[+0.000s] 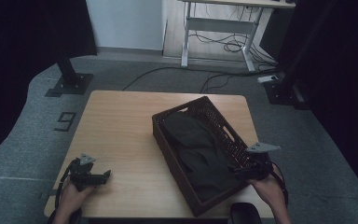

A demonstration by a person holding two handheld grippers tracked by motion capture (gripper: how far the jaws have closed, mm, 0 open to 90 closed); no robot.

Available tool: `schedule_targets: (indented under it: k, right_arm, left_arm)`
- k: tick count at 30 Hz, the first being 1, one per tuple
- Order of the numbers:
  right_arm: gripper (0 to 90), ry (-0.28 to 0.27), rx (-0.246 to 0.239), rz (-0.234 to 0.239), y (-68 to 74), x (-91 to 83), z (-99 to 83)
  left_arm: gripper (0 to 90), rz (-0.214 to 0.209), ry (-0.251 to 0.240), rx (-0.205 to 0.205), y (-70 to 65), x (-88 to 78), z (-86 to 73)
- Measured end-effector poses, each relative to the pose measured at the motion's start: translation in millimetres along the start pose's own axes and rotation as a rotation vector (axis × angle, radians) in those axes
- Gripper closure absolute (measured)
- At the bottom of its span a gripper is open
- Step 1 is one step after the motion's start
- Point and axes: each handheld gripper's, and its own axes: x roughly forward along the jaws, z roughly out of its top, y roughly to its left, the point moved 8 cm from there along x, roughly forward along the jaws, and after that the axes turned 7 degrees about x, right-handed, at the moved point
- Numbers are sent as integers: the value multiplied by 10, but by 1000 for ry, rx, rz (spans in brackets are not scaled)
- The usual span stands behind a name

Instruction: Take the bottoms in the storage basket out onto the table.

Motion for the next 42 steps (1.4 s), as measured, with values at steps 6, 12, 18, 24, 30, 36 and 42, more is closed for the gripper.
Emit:
schedule_targets:
  k: [6,12,18,24,30,36,42]
  right_arm:
    - [0,4,-2,28,63,88,119]
    - [5,16,-34,53,153,191,253]
    - [5,1,-70,74,213,306,402]
    - [0,13,-70,85,228,427,511]
    - [0,18,-78,100,237,574,610]
    - [0,14,-92,103,237,715,713]
    - [0,22,-102,110,253,851,788]
  left_arm:
    - [0,0,0,0,0,0,0]
    - [0,0,0,0,0,0,0]
    - [0,0,0,0,0,0,0]
    - [0,0,0,0,0,0,0]
    - [0,0,1,1,1,-1,-1]
    - [0,1,0,0,0,0,0]
    - [0,0,0,0,0,0,0]
